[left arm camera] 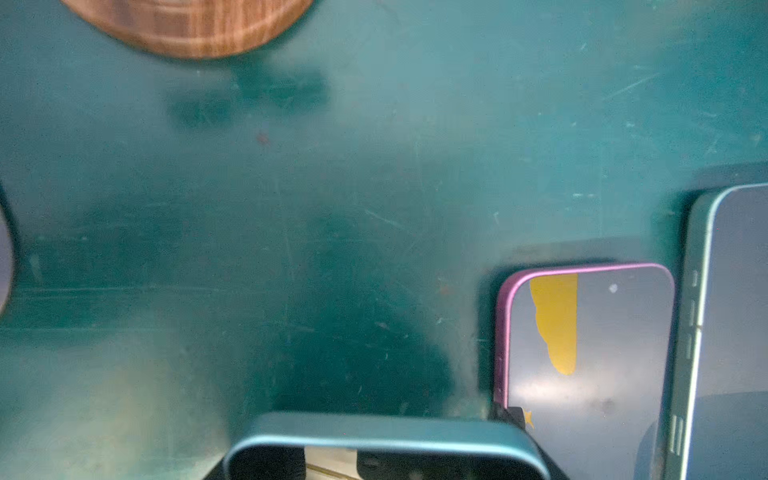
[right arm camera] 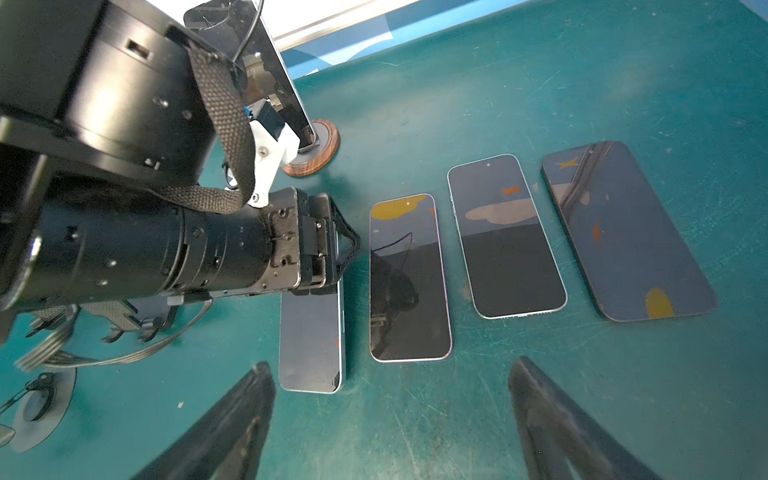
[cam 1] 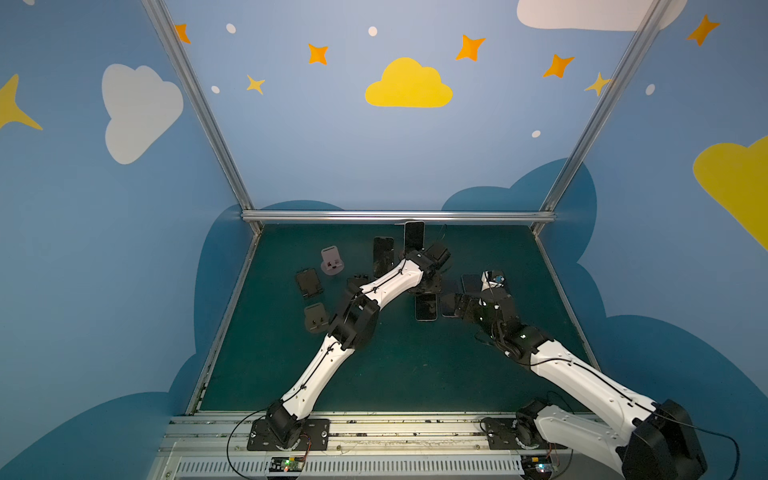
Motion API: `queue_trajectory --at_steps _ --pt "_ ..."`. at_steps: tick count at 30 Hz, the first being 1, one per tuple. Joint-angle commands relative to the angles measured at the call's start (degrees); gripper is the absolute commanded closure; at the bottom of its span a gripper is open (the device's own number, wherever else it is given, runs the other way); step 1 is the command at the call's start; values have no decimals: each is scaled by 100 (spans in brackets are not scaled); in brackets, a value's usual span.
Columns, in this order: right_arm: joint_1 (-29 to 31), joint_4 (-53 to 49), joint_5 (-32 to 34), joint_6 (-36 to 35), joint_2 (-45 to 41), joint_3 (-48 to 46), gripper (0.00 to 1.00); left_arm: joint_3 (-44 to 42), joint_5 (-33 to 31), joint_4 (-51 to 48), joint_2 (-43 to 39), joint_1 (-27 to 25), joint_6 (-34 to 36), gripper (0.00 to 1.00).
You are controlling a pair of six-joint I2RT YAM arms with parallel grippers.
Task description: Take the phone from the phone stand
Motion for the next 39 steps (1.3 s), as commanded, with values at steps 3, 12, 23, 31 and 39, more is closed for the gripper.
queue_trajectory --at_steps 3,12,23,31,39 --pt "10 98 -43 13 -98 -78 12 -346 6 -504 -88 129 115 28" --pt "10 74 -133 22 -90 -47 12 -207 -611 -1105 -99 99 215 24" --pt "17 96 -145 22 -117 -60 12 152 -526 -932 192 14 -136 21" --pt "11 82 -108 13 -165 -74 12 144 28 -420 306 -4 -475 23" --pt "10 96 -45 4 -308 -130 12 197 -53 -144 330 -32 -903 28"
